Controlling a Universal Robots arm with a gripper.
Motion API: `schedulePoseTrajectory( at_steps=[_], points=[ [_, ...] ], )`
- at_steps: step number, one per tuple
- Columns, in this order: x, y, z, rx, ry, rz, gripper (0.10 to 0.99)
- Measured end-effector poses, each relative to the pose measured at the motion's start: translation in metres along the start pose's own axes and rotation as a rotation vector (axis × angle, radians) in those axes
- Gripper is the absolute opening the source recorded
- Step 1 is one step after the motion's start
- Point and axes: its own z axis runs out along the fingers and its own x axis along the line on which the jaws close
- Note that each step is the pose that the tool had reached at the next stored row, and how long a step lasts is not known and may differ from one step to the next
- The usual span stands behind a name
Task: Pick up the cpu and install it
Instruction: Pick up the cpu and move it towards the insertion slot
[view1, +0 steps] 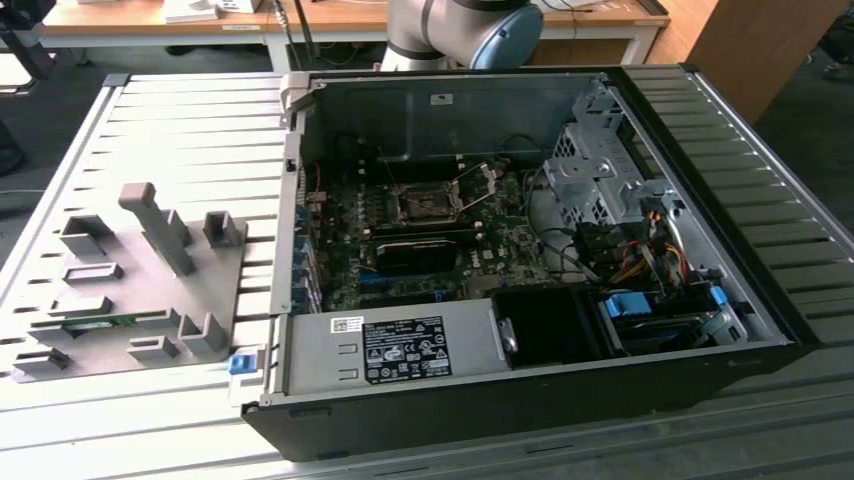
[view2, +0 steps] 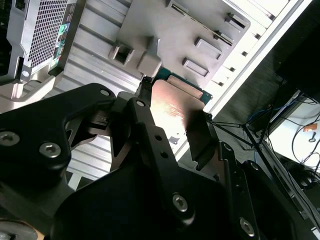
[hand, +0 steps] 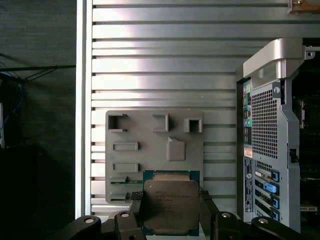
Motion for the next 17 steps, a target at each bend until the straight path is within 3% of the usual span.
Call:
schedulePoseTrajectory(
  at_steps=[10, 17],
  points=[
    [-0.0070, 0.0001, 0.0000, 0.000, 0.0000, 0.000, 0.533],
    [-0.0241, 0.0005, 0.0013, 0.000, -0.0001, 0.000, 0.533]
  ],
)
